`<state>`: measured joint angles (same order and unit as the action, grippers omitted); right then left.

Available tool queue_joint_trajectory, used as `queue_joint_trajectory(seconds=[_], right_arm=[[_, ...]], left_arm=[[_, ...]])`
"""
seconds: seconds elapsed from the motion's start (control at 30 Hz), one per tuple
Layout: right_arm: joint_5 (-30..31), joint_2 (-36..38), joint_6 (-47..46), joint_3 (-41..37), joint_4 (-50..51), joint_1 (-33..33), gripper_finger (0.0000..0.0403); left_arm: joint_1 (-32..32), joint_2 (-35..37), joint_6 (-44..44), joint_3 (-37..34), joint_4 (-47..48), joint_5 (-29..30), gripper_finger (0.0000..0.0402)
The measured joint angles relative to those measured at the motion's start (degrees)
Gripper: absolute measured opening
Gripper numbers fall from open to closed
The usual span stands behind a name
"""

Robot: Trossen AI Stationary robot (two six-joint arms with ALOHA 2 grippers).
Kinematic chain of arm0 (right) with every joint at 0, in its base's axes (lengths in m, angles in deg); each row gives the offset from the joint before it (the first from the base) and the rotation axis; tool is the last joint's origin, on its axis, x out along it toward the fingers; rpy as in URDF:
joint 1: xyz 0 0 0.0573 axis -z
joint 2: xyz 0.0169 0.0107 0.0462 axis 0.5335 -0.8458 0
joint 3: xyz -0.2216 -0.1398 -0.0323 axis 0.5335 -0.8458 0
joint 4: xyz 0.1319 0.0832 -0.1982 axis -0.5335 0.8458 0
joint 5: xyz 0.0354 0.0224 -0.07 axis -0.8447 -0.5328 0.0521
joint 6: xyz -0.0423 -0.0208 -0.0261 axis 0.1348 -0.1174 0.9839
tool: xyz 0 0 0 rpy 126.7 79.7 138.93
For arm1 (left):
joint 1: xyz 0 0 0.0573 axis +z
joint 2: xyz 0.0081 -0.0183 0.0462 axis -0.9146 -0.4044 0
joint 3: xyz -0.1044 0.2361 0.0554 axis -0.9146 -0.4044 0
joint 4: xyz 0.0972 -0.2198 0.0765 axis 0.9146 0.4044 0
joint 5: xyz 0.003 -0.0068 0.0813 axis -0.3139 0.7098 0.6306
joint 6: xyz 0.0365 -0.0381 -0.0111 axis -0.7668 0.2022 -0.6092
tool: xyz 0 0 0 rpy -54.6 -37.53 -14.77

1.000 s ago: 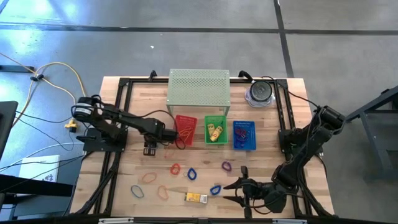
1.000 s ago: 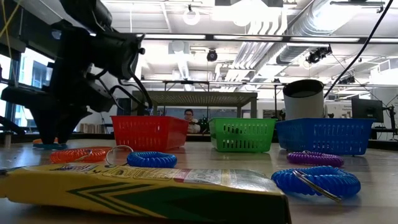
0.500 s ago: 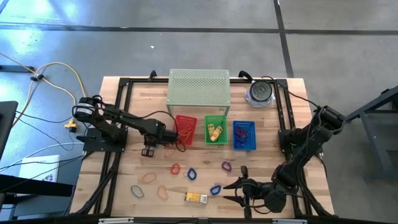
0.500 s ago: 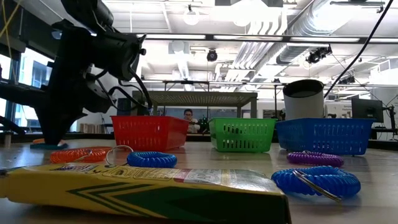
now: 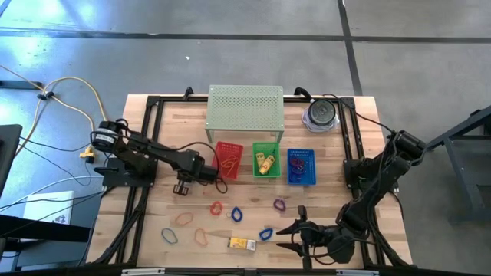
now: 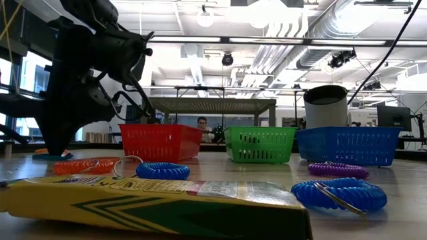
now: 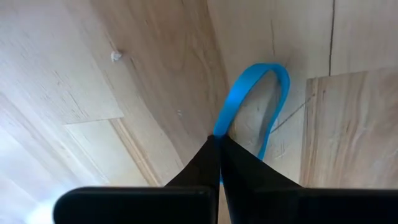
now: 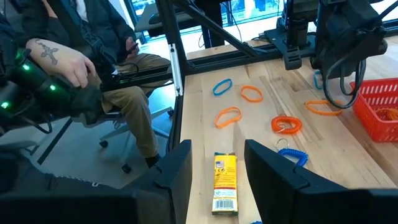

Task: Pick & Place Office Desk Supplies
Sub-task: Put the top blue rubber band into the red bin

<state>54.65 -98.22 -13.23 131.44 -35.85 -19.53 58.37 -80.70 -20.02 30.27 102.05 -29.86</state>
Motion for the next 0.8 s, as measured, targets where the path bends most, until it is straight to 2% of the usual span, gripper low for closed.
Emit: queue_joint_trajectory(seconds=[0.3,0.8], right_arm=[[0.0,0.0,1.3,0.0,0.0,0.0,0.0135],[0.0,0.0,1.4,0.0,0.0,0.0,0.0135]], left_arm=[[-2.3,0.3,0.0,0.7,1.2,1.3,0.0],[-4.2,0.3,0.6,3.8,6.4,-0.2,0.0]])
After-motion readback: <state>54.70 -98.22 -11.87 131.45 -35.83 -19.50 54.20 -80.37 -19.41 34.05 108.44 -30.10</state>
